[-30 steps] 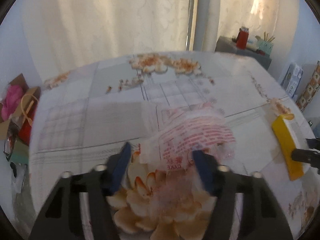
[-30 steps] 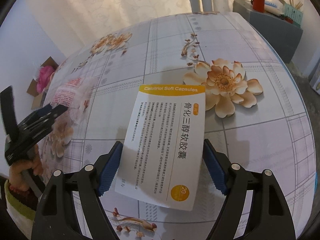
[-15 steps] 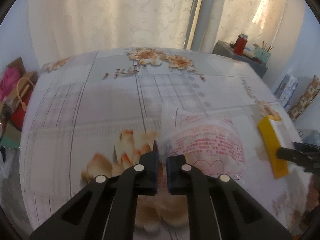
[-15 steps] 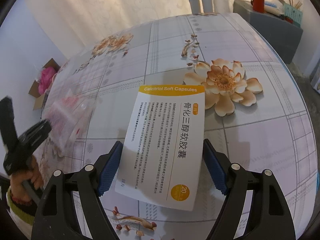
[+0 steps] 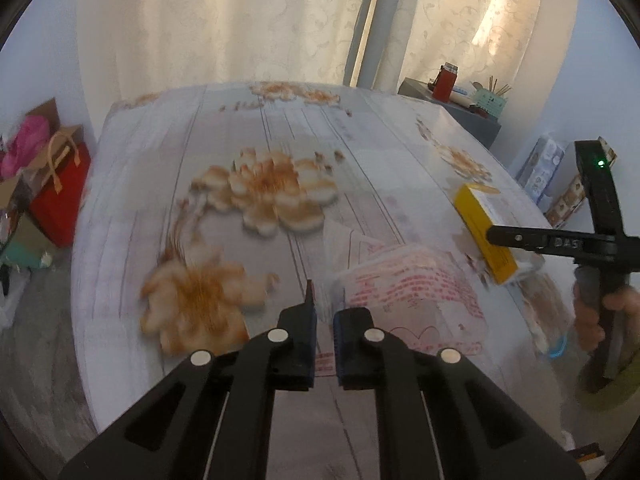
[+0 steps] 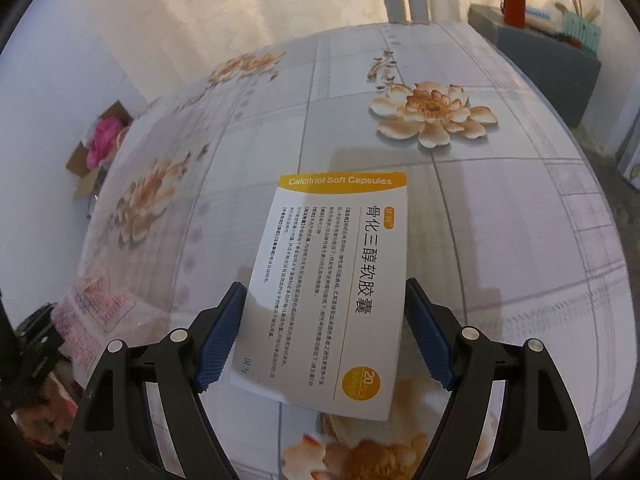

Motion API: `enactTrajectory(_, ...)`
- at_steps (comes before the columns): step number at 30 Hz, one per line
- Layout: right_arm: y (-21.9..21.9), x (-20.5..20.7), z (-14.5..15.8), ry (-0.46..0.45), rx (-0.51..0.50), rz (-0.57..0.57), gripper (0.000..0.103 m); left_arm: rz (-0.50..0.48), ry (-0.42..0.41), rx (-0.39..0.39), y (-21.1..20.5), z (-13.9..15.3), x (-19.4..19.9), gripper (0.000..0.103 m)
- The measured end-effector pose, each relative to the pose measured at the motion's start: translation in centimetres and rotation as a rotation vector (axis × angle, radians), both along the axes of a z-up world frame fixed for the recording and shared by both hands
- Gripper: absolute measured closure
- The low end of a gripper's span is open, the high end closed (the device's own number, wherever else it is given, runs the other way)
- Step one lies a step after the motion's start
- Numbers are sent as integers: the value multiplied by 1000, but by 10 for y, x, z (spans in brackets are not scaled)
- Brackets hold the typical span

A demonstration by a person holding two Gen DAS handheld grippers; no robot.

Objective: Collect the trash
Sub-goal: 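Grasp the clear red-printed plastic bag with the left gripper while the right holds the box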

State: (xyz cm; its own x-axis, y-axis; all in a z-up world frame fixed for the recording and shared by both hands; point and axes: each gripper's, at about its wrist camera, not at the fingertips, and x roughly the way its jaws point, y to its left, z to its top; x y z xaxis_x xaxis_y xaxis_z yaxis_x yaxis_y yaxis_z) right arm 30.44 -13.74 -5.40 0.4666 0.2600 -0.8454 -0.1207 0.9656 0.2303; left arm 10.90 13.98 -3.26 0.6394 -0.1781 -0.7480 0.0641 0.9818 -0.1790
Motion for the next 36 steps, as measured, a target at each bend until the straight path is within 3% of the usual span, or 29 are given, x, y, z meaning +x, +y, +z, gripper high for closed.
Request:
enactTrajectory(3, 1, -4, -1, -7, 1, 2, 29, -1, -14, -5, -4, -1, -8, 90)
enactTrajectory(5, 0, -3, -1, -5, 7, -4, 29, -2, -4, 15, -7, -4, -8, 70)
enactTrajectory(6, 0, -3, 0, -4, 8, -6, 29, 0, -8, 35, -11, -5, -8, 67)
enactTrajectory(10, 0, -4, 0, -6, 8, -3, 29, -21, -30, 147, -23, -9, -3, 63)
enactTrajectory(13, -1, -6, 1, -10, 6, -3, 29, -16, -32, 179, -27, -12, 0, 63)
enactTrajectory(15, 0, -6, 0, -11, 5, -3, 29, -8, -45, 214, -30, -13, 1, 65)
enactTrajectory(17, 1, -7, 1, -13, 2, -5, 29, -8, -55, 242, -32, -13, 3, 80)
enactTrajectory(20, 1, -9, 1, -15, 0, -7, 29, -10, -63, 274, -36, -15, 4, 92)
enactTrajectory(36, -1, -14, 8, -27, 13, -35, 30, -8, -115, 313, -42, -6, -2, 96)
